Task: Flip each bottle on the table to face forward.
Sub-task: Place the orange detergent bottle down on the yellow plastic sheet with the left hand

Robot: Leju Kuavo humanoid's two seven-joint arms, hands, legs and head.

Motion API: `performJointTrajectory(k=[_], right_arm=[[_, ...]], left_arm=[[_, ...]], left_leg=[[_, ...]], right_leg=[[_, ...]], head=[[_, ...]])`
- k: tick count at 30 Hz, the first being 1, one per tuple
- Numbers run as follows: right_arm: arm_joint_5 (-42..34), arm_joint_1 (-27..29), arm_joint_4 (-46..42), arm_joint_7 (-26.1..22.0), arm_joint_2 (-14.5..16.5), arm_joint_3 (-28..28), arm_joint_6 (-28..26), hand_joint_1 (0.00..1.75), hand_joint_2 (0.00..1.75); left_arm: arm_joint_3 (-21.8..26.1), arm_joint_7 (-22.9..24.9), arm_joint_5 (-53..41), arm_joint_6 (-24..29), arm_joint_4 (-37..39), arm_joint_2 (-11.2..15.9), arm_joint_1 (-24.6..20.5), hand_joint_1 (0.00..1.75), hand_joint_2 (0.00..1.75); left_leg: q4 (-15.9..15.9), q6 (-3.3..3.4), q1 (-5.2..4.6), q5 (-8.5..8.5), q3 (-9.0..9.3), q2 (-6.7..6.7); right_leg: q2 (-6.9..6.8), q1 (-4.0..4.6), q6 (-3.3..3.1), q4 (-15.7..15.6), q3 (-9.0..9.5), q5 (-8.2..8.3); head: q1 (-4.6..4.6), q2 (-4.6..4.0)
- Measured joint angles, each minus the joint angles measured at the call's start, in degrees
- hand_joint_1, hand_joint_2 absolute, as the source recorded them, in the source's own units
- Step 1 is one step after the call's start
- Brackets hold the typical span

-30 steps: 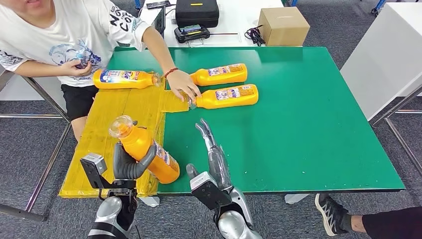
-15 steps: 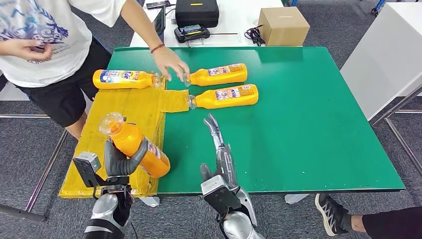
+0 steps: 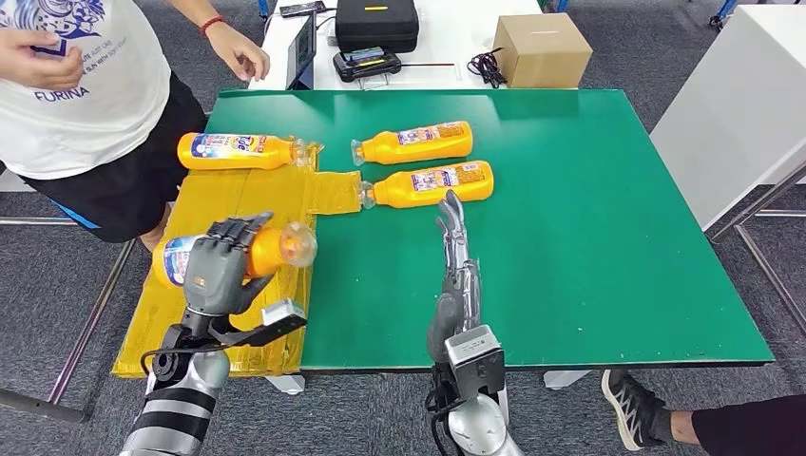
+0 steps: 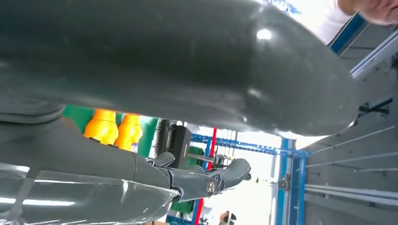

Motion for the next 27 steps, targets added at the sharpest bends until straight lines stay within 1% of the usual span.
performJointTrajectory(k=[2, 3, 5, 7, 8, 9, 11, 13, 15, 21, 27], right_arm=[[-0.1, -0.1, -0.2, 0.3, 0.0, 0.0, 0.4, 0.0, 0.0], [-0.2, -0.1, -0.3, 0.3, 0.0, -0.1, 0.6, 0.0, 0.0], [-0.3, -0.1, -0.3, 0.3, 0.0, -0.1, 1.1, 0.0, 0.0], [-0.4, -0.1, -0.3, 0.3, 0.0, -0.1, 1.7, 0.0, 0.0], [-0.6, -0.1, -0.3, 0.3, 0.0, -0.1, 2.0, 0.0, 0.0], [-0.8, -0.1, -0.3, 0.4, 0.0, -0.2, 2.2, 0.0, 0.0], [-1.7, -0.3, -0.3, 0.5, -0.1, -0.1, 2.3, 0.0, 0.0], [-2.2, -0.4, -0.3, 0.5, -0.2, -0.1, 2.4, 0.0, 0.0], [-2.2, -0.4, -0.3, 0.5, -0.2, -0.1, 2.7, 0.0, 0.0], [-1.8, -0.4, -0.3, 0.7, -0.2, -0.2, 4.2, 0.0, 0.0], [-1.8, -0.6, -0.3, 0.8, -0.2, -0.2, 4.8, 0.0, 0.0]], left_arm=[[0.8, 2.4, -8.7, 0.1, 0.1, 0.1, -0.2, 1.75, 1.75], [0.8, 4.5, -11.8, 0.1, 0.1, 0.3, -0.3, 1.75, 1.75], [-0.2, 10.2, -15.6, 0.2, 0.2, 1.5, -0.6, 1.75, 1.75], [-2.8, 16.5, -17.0, 0.3, 0.9, 3.5, -1.1, 1.75, 1.75], [-4.4, 18.9, -17.3, 0.3, 1.6, 4.7, -1.5, 1.75, 1.75], [-6.2, 21.1, -17.4, 0.3, 2.5, 5.9, -1.9, 1.75, 1.75], [-9.8, 23.4, -17.3, 0.2, 4.7, 8.1, -2.5, 1.75, 1.75], [-12.6, 23.1, -17.0, 0.2, 7.3, 9.6, -2.8, 1.75, 1.75], [-13.8, 21.8, -16.9, 0.3, 9.7, 10.3, -2.9, 1.75, 1.75], [-14.8, 19.6, -17.2, 0.4, 16.1, 11.4, -3.5, 1.75, 1.75], [-14.8, 18.9, -16.8, 0.6, 20.7, 12.1, -4.6, 1.75, 1.75]], left_leg=[[0.0, 0.0, 0.0, 0.0, 0.0, 0.04], [0.0, 0.0, 0.0, 0.0, 0.0, 0.04], [0.0, 0.0, 0.0, 0.0, 0.0, 0.03], [0.0, 0.0, 0.01, 0.0, 0.0, 0.03], [0.0, 0.0, 0.01, 0.0, 0.0, 0.02], [0.0, 0.0, 0.02, 0.0, 0.0, 0.02], [0.0, 0.0, 0.02, 0.0, 0.0, 0.02], [0.0, -0.01, 0.02, 0.0, 0.0, 0.03], [0.0, 0.0, 0.01, 0.0, -0.01, 0.03], [0.0, 0.0, -0.01, 0.0, -0.02, 0.03], [0.0, -0.01, 0.02, 0.0, -0.02, 0.0]], right_leg=[[0.02, 0.0, 0.0, 0.0, -0.02, 0.0], [0.02, 0.0, 0.0, 0.0, -0.03, 0.0], [0.02, 0.0, 0.0, 0.0, -0.04, 0.0], [0.02, 0.01, 0.0, 0.0, -0.04, 0.0], [0.02, 0.01, 0.0, 0.0, -0.04, 0.0], [0.02, 0.01, 0.0, 0.0, -0.04, 0.0], [0.02, 0.01, 0.0, 0.0, -0.03, 0.0], [0.02, 0.01, 0.0, 0.0, -0.02, 0.0], [0.02, 0.0, 0.0, 0.0, -0.03, 0.0], [0.02, -0.01, 0.0, 0.0, -0.04, 0.0], [0.01, 0.01, 0.0, 0.0, -0.02, 0.0]], head=[[0.0, 0.0], [0.01, 0.0], [0.01, 0.0], [0.0, 0.0], [0.0, 0.0], [0.01, 0.0], [0.0, 0.0], [0.0, 0.0], [0.02, 0.0], [0.01, 0.0], [0.0, 0.0]])
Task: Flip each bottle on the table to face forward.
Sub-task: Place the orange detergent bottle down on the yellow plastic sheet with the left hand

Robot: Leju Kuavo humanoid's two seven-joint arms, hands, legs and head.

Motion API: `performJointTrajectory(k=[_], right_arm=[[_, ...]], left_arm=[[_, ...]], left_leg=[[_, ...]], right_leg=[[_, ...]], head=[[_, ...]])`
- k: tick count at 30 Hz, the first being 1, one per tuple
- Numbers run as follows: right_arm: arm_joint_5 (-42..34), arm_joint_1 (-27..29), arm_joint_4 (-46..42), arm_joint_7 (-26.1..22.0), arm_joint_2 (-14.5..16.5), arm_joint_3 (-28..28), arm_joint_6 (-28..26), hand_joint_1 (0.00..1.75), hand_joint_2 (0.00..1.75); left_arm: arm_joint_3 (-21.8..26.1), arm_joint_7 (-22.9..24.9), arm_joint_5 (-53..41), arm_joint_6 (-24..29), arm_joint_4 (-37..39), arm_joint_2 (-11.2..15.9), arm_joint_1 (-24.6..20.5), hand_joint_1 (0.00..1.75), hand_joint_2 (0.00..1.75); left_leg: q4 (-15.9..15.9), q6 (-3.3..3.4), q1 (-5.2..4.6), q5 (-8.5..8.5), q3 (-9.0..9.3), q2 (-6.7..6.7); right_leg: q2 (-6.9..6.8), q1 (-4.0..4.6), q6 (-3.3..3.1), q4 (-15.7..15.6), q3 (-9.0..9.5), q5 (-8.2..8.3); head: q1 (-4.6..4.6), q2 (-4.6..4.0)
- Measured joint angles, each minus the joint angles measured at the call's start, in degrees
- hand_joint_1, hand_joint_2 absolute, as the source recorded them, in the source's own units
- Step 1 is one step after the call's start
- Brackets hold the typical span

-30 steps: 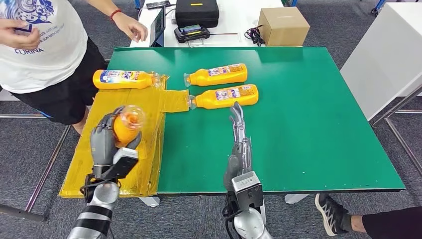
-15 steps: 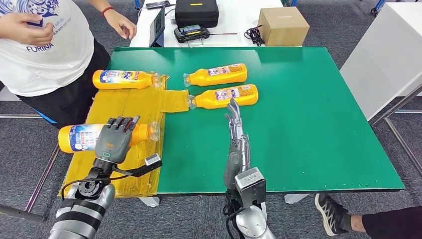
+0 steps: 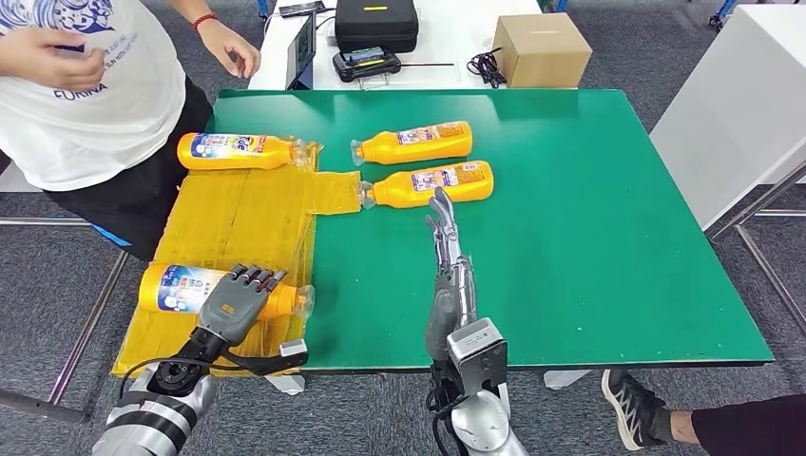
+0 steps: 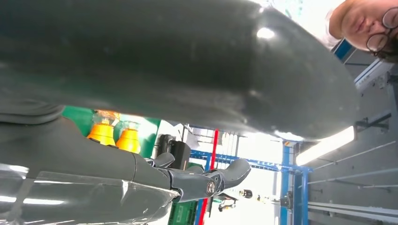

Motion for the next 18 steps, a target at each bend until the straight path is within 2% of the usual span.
performJointTrajectory(k=[15, 16, 17, 18], right_arm=[[0.3, 0.0, 0.0, 0.4, 0.0, 0.0, 0.6, 0.0, 0.0], [0.4, 0.0, 0.1, 0.4, 0.0, 0.0, 0.7, 0.0, 0.0], [0.4, 0.0, 0.1, 0.5, 0.0, 0.1, 0.7, 0.0, 0.0], [0.4, 0.0, 0.2, 0.5, 0.0, 0.1, 0.7, 0.0, 0.0]], left_arm=[[0.4, -0.9, 0.3, 0.2, 2.4, 0.3, -1.1, 1.74, 1.75], [0.7, -1.3, 0.5, 0.2, 2.7, 0.3, -1.2, 1.65, 1.75], [1.1, -1.9, 1.0, 0.2, 3.1, 0.3, -1.4, 1.43, 1.75], [1.4, -2.7, 1.8, 0.2, 3.8, 0.3, -1.6, 1.13, 1.75]], left_leg=[[0.0, 0.0, 0.0, 0.01, 0.08, 0.0], [0.0, 0.0, 0.0, 0.01, 0.08, 0.0], [0.0, 0.0, 0.0, 0.0, 0.08, 0.0], [0.0, 0.0, 0.0, 0.0, 0.09, 0.01]], right_leg=[[0.0, 0.0, 0.0, 0.0, 0.1, 0.0], [0.0, 0.0, 0.0, 0.0, 0.1, 0.0], [0.0, 0.0, 0.0, 0.0, 0.1, 0.0], [0.0, 0.0, 0.0, 0.0, 0.1, 0.0]], head=[[0.02, 0.0], [0.01, 0.0], [0.01, 0.0], [0.01, 0.0]])
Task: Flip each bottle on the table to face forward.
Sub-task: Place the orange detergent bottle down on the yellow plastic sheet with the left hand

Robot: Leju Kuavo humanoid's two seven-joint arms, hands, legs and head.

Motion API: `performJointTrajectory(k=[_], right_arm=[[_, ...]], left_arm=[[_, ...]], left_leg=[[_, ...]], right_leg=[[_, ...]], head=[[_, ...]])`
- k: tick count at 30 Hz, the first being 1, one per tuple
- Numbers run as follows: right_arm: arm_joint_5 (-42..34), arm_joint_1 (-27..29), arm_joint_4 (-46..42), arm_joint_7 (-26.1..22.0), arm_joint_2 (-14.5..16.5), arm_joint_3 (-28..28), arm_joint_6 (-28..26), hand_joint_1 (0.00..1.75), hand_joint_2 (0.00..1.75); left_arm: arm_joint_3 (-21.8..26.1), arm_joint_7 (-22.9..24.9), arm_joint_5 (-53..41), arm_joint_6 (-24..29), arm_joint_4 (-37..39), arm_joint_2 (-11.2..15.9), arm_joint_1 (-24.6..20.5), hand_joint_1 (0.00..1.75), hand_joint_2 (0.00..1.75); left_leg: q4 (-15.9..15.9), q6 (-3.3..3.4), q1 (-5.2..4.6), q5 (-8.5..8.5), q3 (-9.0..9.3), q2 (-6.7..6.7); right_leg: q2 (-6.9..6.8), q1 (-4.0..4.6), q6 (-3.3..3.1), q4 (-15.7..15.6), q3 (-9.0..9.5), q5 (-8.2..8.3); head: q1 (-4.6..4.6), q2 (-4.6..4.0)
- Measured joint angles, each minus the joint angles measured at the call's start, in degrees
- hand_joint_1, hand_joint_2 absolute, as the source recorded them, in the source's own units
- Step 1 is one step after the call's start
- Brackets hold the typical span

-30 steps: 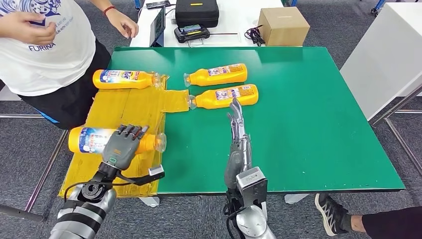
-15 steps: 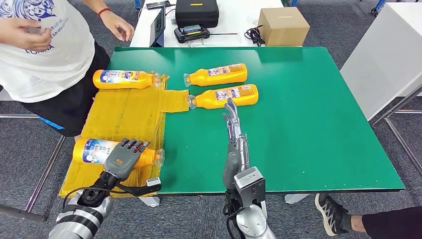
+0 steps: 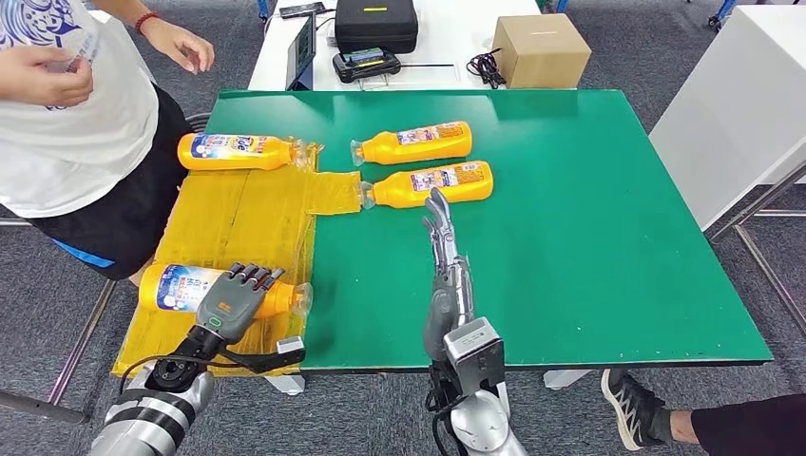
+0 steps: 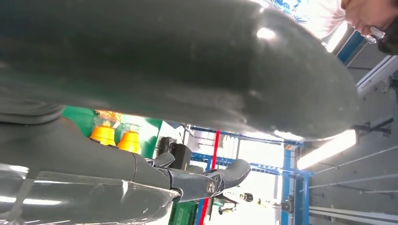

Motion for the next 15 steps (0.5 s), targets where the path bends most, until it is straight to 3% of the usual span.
performJointTrajectory(k=[2, 3, 6, 11, 15], right_arm=[[0.0, 0.0, 0.1, 0.1, 0.0, 0.0, 0.0, 0.0, 0.0], [0.1, 0.0, 0.1, 0.1, 0.0, 0.0, 0.0, 0.0, 0.0], [0.1, 0.0, 0.2, 0.2, 0.0, 0.0, 0.0, 0.0, 0.0], [0.3, 0.1, 0.2, 0.7, 0.1, 0.0, 0.7, 0.0, 0.0], [0.4, 0.1, 0.2, 0.8, 0.1, 0.0, 0.8, 0.0, 0.0]], left_arm=[[0.7, -1.9, 2.0, -0.3, 1.5, 0.0, -0.6, 0.58, 1.75], [1.0, -2.5, 2.6, -0.4, 2.0, -0.1, -0.7, 0.48, 1.75], [1.2, -3.0, 3.2, -0.6, 2.4, -0.1, -0.9, 0.46, 1.75], [4.8, -8.6, 10.5, -8.3, 6.8, -0.9, -3.4, 0.17, 1.75], [6.0, -9.4, 12.2, -10.1, 8.1, -1.2, -4.1, 0.0, 1.75]], left_leg=[[0.0, 0.0, 0.0, 0.0, 0.02, 0.0], [0.0, 0.0, 0.0, 0.0, 0.03, 0.0], [0.0, 0.0, 0.0, 0.0, 0.04, 0.0], [0.0, -0.02, -0.01, -0.03, 0.37, -0.06], [0.0, -0.02, -0.01, -0.02, 0.54, -0.05]], right_leg=[[0.0, 0.0, 0.0, 0.0, 0.01, 0.0], [0.0, 0.0, 0.0, 0.0, 0.02, 0.0], [0.0, 0.0, 0.0, 0.0, 0.03, 0.0], [-0.03, -0.01, -0.03, 0.0, 0.4, -0.03], [-0.03, -0.01, -0.04, 0.0, 0.57, -0.03]], head=[[0.01, 0.0], [0.01, 0.0], [-0.01, 0.0], [-0.01, 0.0], [-0.01, 0.0]])
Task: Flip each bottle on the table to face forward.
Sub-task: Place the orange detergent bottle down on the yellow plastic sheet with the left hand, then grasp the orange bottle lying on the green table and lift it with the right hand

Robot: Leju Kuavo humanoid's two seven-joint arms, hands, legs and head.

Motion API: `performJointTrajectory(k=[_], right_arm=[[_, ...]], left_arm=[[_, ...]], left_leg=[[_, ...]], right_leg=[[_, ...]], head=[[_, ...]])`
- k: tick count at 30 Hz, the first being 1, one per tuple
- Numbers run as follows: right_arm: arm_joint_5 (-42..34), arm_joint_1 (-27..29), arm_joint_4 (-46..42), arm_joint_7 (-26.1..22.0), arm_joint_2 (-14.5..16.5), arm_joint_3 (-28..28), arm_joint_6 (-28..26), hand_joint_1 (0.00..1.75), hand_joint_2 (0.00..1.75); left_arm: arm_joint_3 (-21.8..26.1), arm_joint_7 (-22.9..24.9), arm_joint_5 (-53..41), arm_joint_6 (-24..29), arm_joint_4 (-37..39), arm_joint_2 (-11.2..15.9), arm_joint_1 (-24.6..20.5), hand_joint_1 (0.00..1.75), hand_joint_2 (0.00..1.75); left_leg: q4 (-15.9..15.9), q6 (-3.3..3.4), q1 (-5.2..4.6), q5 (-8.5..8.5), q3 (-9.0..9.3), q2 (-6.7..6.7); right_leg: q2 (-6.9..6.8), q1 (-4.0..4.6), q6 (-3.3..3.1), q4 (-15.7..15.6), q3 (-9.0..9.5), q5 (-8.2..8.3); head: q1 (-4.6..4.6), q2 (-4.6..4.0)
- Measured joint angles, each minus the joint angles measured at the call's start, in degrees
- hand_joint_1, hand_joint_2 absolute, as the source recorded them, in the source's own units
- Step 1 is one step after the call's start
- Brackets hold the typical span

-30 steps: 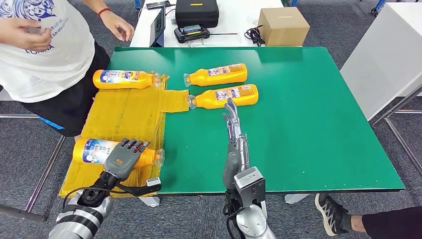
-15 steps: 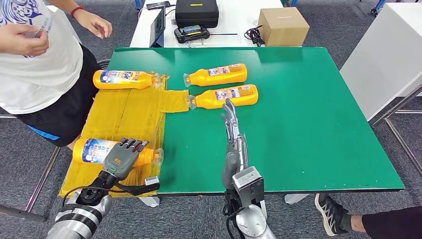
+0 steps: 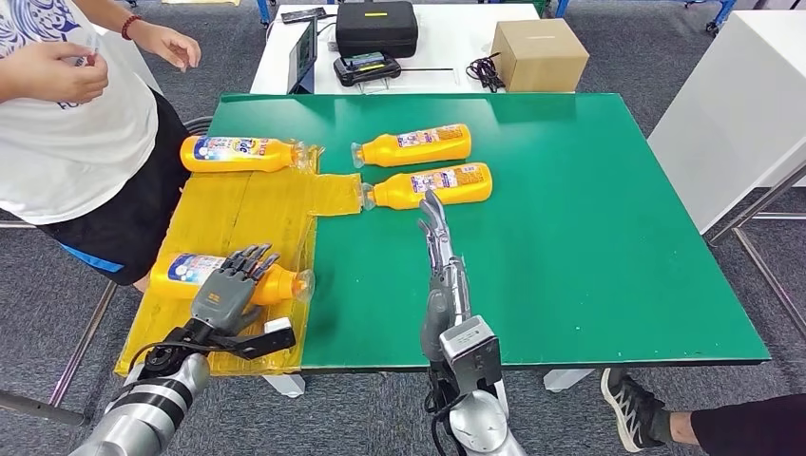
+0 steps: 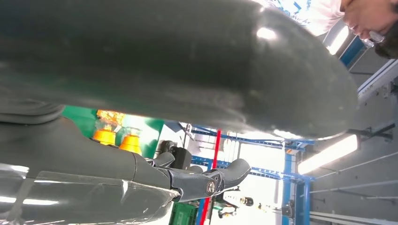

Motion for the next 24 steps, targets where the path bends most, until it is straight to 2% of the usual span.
performJointTrajectory(k=[5, 12, 16, 20, 24], right_arm=[[0.2, 0.0, 0.0, 0.4, 0.0, -0.1, 0.2, 0.0, 0.0], [0.3, 0.0, 0.5, 0.7, 0.0, -0.1, 1.0, 0.0, 0.0], [0.0, 0.0, 1.2, 1.0, 0.2, -0.1, 1.5, 0.0, 0.0], [-0.2, -0.1, 1.9, 1.0, 0.4, -0.1, 1.8, 0.0, 0.0], [-0.4, -0.1, 2.4, 1.0, 0.8, -0.1, 1.9, 0.0, 0.0]], left_arm=[[1.6, -1.7, 4.4, -6.7, 0.8, -0.3, -0.5, 0.0, 1.75], [2.7, -3.1, 8.0, -12.4, 1.0, -0.3, -0.9, 0.0, 1.75], [3.1, -4.6, 11.6, -17.5, 1.0, -0.1, -1.2, 0.01, 1.75], [3.7, -6.2, 15.8, -22.0, 0.9, 0.3, -1.2, 0.27, 1.75], [3.8, -7.4, 19.3, -25.2, 0.1, 0.9, -0.9, 0.28, 1.75]], left_leg=[[0.0, 0.0, -0.01, 0.0, 0.16, -0.01], [0.0, -0.02, -0.01, -0.07, 0.44, -0.13], [-0.1, -0.08, -0.01, -0.1, 0.68, -0.43], [-0.1, -0.07, -0.01, -0.35, 1.15, -0.66], [-0.1, -0.12, 0.0, -0.51, 1.61, -0.68]], right_leg=[[-0.01, -0.01, 0.0, 0.0, 0.19, -0.01], [-0.05, -0.01, -0.04, 0.0, 0.58, -0.13], [-0.27, -0.01, -0.15, 0.0, 0.82, -0.25], [-0.52, 0.0, -0.15, -0.1, 0.87, -0.7], [-0.56, 0.01, -0.24, -0.1, 1.32, -1.16]], head=[[0.0, 0.0], [0.0, 0.0], [-0.01, 0.0], [0.01, 0.0], [0.01, 0.0]])
